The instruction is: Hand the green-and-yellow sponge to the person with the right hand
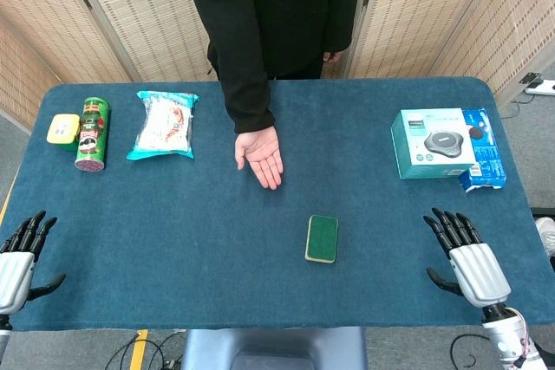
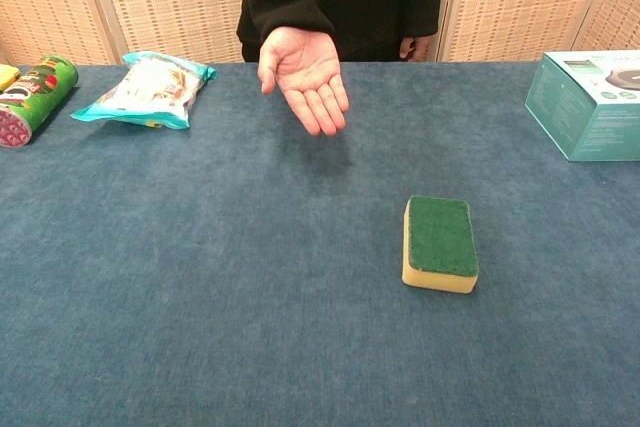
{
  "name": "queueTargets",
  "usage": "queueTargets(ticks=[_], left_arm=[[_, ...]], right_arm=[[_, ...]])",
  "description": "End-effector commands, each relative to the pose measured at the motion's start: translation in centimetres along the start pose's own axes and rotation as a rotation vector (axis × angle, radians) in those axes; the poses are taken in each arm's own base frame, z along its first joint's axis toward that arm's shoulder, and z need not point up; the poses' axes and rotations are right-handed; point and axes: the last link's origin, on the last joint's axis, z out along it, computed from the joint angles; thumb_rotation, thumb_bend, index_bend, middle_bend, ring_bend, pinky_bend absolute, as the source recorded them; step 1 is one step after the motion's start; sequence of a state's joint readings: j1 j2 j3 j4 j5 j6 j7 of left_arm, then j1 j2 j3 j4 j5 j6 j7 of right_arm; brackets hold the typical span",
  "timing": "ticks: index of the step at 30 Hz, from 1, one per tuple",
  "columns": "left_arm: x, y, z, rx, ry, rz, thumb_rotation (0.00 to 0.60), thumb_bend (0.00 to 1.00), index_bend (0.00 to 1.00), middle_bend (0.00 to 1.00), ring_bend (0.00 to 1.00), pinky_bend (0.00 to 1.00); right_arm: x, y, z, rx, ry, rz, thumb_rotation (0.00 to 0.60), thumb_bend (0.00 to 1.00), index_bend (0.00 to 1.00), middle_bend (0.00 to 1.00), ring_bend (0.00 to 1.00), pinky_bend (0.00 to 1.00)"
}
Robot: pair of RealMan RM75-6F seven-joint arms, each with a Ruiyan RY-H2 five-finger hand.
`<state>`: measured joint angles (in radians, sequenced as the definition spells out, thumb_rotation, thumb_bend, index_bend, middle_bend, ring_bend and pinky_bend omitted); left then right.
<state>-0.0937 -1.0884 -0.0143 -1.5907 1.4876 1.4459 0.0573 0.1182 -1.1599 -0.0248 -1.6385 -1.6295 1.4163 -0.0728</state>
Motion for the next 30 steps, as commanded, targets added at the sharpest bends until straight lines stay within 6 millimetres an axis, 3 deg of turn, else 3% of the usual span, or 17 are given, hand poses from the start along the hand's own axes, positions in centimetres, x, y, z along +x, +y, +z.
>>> queueTargets(ticks=[1,7,15,30], left_arm=[[-0.1,0.0,0.0,-0.003,-0.003,0.007,0.600,0.26,0.05,0.02,0.04,0.24],[-0.3,0.4,0.2,-0.014,-0.014,-0.004,0.600,0.26,0.05,0.02,0.04,0.24],[-0.3,0.0,1.1,0.000,-0.035,-0.037,0.600,0.26,0.05,0.02,0.04,0.24],[0.7,-1.6,1.1,0.031,-0.063,-0.141,0.600,0.26,0.08,0.02,0.04,0.24]], right_arm=[[-0.1,0.1,0.1,-0.003,-0.006,0.000,0.600,0.21,0.00,0.01,0.00,0.00],[-0.6,-0.2,0.4,0.007,-0.046,0.027,0.600,0.21,0.00,0.01,0.00,0.00],[-1.2,-3.5,2.9,0.075,-0.155,0.135,0.600,0.21,0.00,0.03,0.00,0.00],[-7.0,-10.6,8.3,0.135,-0.269,0.239,0.600,0.24,0.00,0.04,0.00,0.00]])
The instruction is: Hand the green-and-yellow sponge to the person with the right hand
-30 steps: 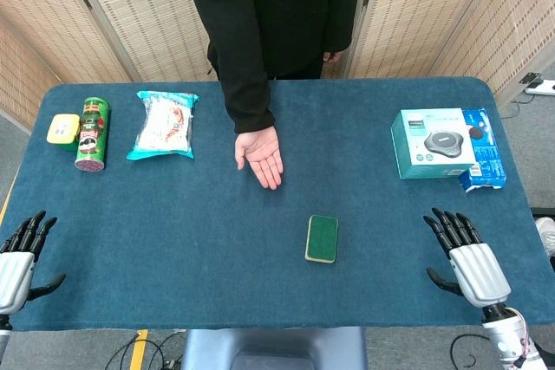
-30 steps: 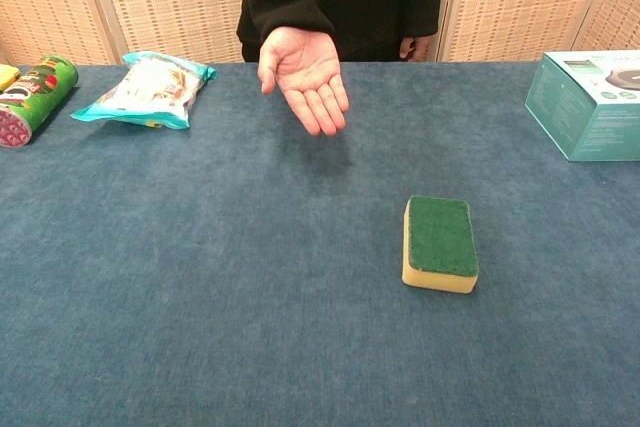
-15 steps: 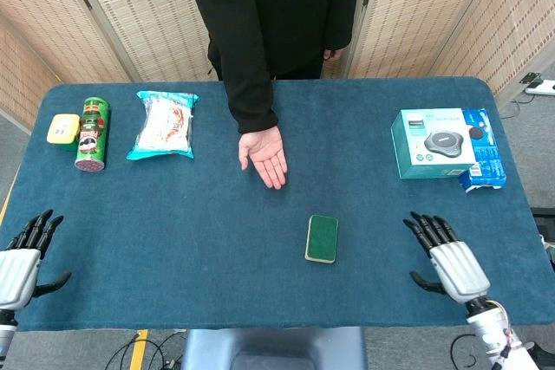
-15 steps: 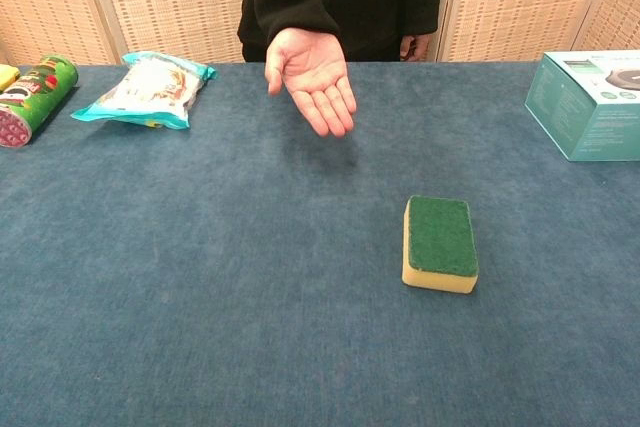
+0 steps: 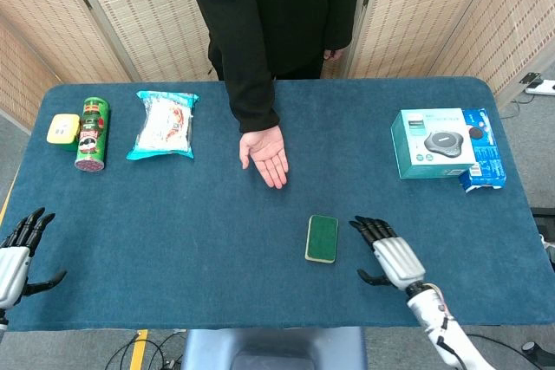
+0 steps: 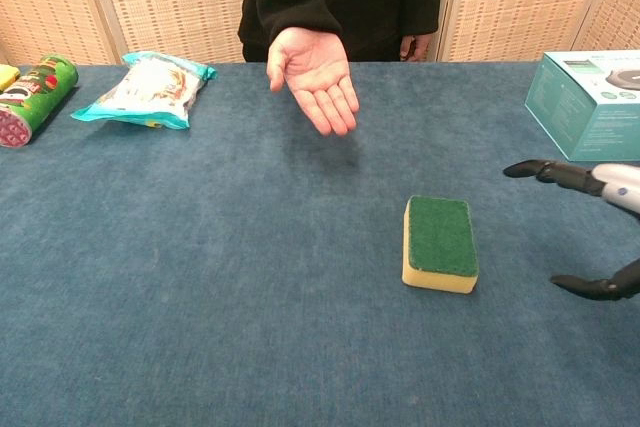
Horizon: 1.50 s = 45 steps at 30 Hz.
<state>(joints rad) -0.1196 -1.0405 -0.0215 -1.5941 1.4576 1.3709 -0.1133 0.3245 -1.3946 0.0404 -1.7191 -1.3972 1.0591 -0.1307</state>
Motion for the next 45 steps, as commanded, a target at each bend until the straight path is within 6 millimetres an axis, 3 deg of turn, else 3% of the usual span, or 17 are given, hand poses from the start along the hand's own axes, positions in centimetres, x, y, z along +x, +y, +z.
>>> queueTargets(ticks=[1,10,14,16,20,28,32,38,45], left_arm=[[0.3,-0.6,0.2,0.019,-0.013,-0.019,0.600,0.26,0.08,0.02,0.04,0.24],[1.1,-1.3,-0.3,0.002,-0.010,-0.074,0.600,0.26,0.08,0.02,0.04,0.24],[1.3,-1.7,-0.4,0.005,-0.013,-0.083,0.600,0.26,0.08,0.02,0.04,0.24],[1.4,-1.8,-0.4,0.009,-0.010,-0.090,0.600,0.26,0.08,0.02,0.04,0.24],[1.5,-1.9,-0.4,0.009,-0.005,-0.091,0.600,0.26,0.08,0.02,0.04,0.24],[1.4,-2.0,-0.2,0.026,0.004,-0.074,0.600,0.26,0.08,0.02,0.04,0.24],[1.1,-1.9,0.0,0.029,-0.004,-0.061,0.600,0.26,0.08,0.02,0.04,0.24],[0.8,-1.8,0.7,0.032,-0.023,-0.070,0.600,0.26,0.08,0.02,0.04,0.24],[1.0,-2.6,1.2,0.051,-0.035,-0.098,0.600,0.26,0.08,0.02,0.04,0.24]], right_arm=[[-0.9,-1.3,1.8,0.023,-0.016,-0.017,0.600,0.24,0.00,0.04,0.00,0.00],[-2.4,-2.7,5.6,0.014,-0.040,0.009,0.600,0.24,0.00,0.04,0.00,0.00],[-3.0,-2.9,6.9,0.006,-0.053,0.013,0.600,0.29,0.00,0.09,0.01,0.00],[-3.2,-2.9,7.2,0.004,-0.057,0.019,0.600,0.35,0.04,0.17,0.06,0.07],[-3.1,-3.2,7.3,0.024,-0.023,0.019,0.600,0.46,0.15,0.31,0.25,0.34],[0.9,-3.5,5.4,0.070,0.153,0.055,0.600,0.50,0.21,0.37,0.31,0.41],[3.9,-4.1,5.7,0.091,0.245,0.103,0.600,0.48,0.21,0.37,0.31,0.41],[7.5,-6.3,9.9,0.112,0.312,0.119,0.600,0.45,0.21,0.37,0.31,0.41],[8.7,-8.2,15.9,0.101,0.302,0.161,0.600,0.40,0.21,0.34,0.30,0.41]])
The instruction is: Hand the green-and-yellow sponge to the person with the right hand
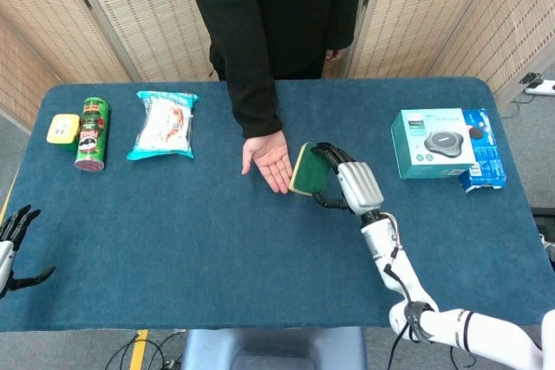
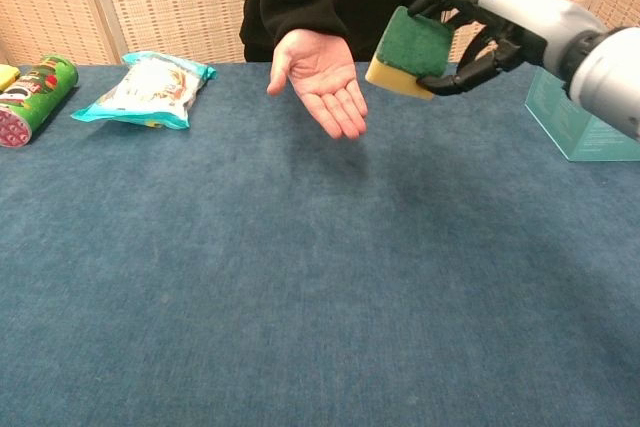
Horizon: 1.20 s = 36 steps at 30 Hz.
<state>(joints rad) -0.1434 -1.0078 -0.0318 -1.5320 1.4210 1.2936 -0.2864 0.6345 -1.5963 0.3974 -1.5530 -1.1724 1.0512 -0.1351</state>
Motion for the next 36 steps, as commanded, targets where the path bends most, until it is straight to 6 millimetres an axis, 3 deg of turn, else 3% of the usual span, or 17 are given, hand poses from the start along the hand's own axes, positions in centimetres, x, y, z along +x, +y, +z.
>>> queueTargets(ticks=[1,5,8,11,13,17,20,25,28,33,36], left_arm=[[0.2,-0.4,0.2,0.010,-0.001,-0.012,0.600,0.26,0.08,0.02,0.04,0.24],[0.5,-0.9,0.4,0.022,0.000,-0.027,0.600,0.26,0.08,0.02,0.04,0.24],[0.5,-1.1,0.4,0.028,-0.001,-0.030,0.600,0.26,0.08,0.02,0.04,0.24],[0.7,-1.1,0.2,0.027,0.005,-0.035,0.600,0.26,0.08,0.02,0.04,0.24],[0.7,-1.1,0.1,0.022,0.004,-0.030,0.600,0.26,0.08,0.02,0.04,0.24],[0.8,-1.2,0.0,0.021,0.010,-0.020,0.600,0.26,0.08,0.02,0.04,0.24],[0.9,-1.2,-0.1,0.024,0.019,-0.019,0.600,0.26,0.08,0.02,0.04,0.24],[0.5,-0.6,0.0,0.012,0.018,0.003,0.600,0.26,0.08,0.02,0.04,0.24],[0.2,-0.1,0.0,0.001,0.022,0.025,0.600,0.26,0.08,0.02,0.04,0.24],[-0.1,1.2,-0.4,-0.035,0.048,0.066,0.600,0.26,0.08,0.02,0.04,0.24],[-0.4,1.8,-0.7,-0.053,0.060,0.092,0.600,0.26,0.08,0.02,0.04,0.24]], right_arm=[[-1.2,-0.7,3.5,-0.014,-0.025,0.027,0.600,0.39,0.21,0.32,0.29,0.41],[-2.7,-1.3,5.4,-0.008,-0.066,0.027,0.600,0.33,0.18,0.23,0.21,0.31],[-3.5,-1.5,6.2,0.003,-0.104,0.025,0.600,0.27,0.06,0.12,0.10,0.15],[-4.0,-1.7,6.6,0.010,-0.136,0.035,0.600,0.23,0.00,0.05,0.04,0.06],[-3.7,-1.9,6.5,0.020,-0.147,0.046,0.600,0.20,0.00,0.01,0.01,0.01],[-1.0,-2.1,4.6,0.064,-0.095,0.007,0.600,0.18,0.00,0.00,0.00,0.00],[2.3,-2.2,1.2,0.096,-0.027,-0.040,0.600,0.18,0.00,0.00,0.00,0.00],[5.6,-0.8,-5.3,0.082,0.006,-0.117,0.600,0.18,0.00,0.00,0.00,0.00],[6.3,1.8,-9.8,0.035,-0.015,-0.189,0.600,0.18,0.00,0.00,0.00,0.00],[6.1,7.9,-17.4,-0.064,-0.043,-0.324,0.600,0.19,0.00,0.00,0.00,0.00],[5.9,10.7,-20.5,-0.113,-0.036,-0.415,0.600,0.19,0.00,0.00,0.00,0.00]])
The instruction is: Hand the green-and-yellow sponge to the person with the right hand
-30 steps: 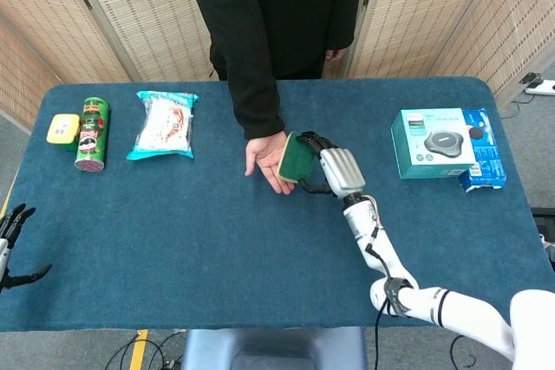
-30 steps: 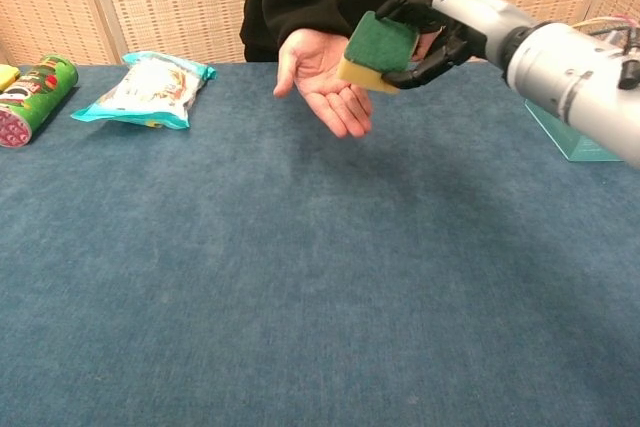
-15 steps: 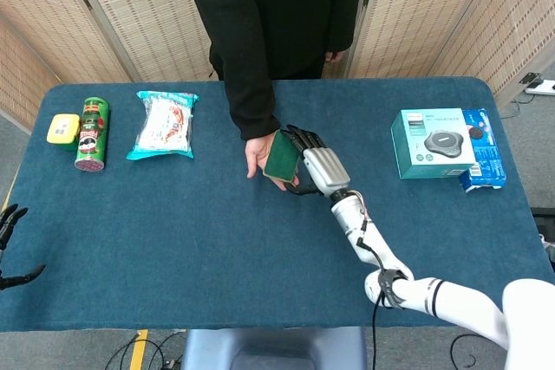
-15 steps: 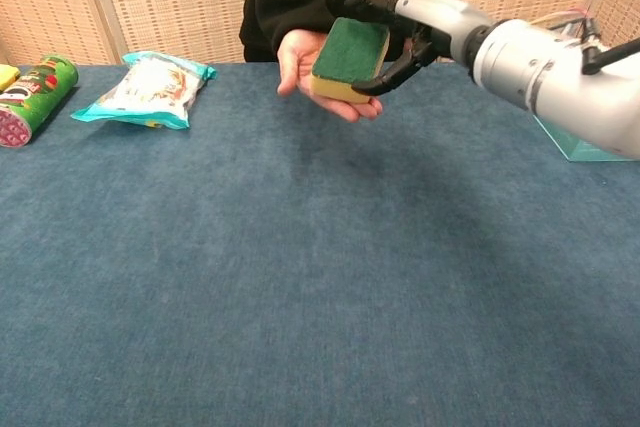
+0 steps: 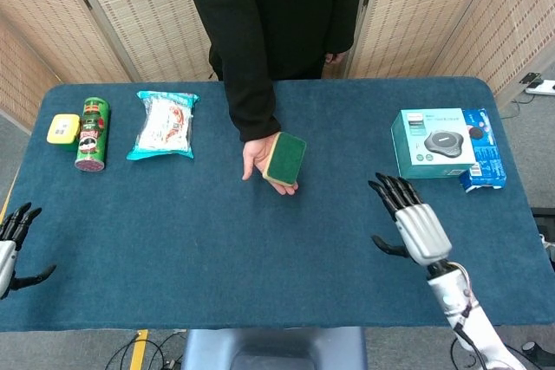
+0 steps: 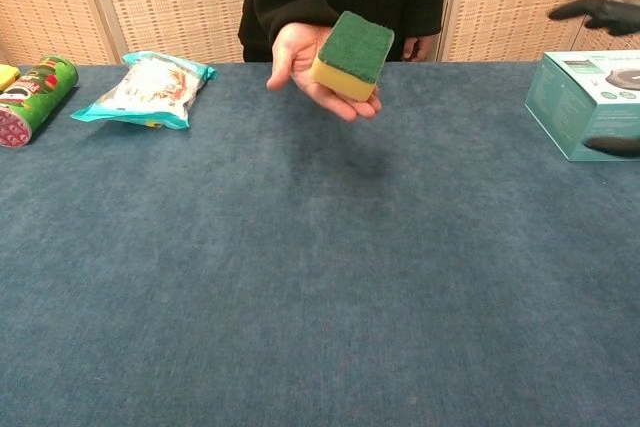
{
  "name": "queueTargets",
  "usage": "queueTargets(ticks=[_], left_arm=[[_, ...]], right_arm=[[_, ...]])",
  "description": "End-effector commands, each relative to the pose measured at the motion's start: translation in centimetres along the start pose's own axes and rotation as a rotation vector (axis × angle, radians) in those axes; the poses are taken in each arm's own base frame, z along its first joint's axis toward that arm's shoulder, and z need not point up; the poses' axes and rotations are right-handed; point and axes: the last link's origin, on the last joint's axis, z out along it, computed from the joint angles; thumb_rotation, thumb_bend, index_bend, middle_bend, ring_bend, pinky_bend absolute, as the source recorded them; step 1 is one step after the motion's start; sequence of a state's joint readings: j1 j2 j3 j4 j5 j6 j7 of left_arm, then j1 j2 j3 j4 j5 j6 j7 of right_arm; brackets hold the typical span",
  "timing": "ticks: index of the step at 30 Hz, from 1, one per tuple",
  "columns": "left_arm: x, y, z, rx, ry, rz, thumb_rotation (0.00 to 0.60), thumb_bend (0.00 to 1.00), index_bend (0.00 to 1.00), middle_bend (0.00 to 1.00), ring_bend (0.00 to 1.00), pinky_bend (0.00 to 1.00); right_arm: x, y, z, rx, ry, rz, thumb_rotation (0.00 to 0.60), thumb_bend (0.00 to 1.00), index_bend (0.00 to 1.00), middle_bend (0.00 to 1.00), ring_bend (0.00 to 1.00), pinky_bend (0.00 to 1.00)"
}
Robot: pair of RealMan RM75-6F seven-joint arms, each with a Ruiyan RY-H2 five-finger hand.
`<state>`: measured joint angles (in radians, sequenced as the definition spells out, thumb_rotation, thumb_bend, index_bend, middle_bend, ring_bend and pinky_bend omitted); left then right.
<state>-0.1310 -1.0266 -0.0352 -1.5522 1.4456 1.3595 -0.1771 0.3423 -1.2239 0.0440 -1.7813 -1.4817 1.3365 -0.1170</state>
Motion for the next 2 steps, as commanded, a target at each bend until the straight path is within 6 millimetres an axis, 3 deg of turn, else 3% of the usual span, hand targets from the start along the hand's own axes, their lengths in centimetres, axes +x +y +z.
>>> queueTargets(ticks=[1,2], left_arm=[[-0.41,0.88,-0.39,-0.022,0.011,0.025,0.600,0.26,0.08,0.02,0.04,0.24],[-0.49,1.07,-0.42,-0.025,0.013,0.031,0.600,0.26,0.08,0.02,0.04,0.24]], right_arm=[[-1.18,5.13,-6.02,-0.088,-0.005,-0.157,0.600,0.19,0.00,0.00,0.00,0.00],[-1.33,5.42,-6.49,-0.098,-0.005,-0.172,0.600,0.20,0.00,0.00,0.00,0.00]])
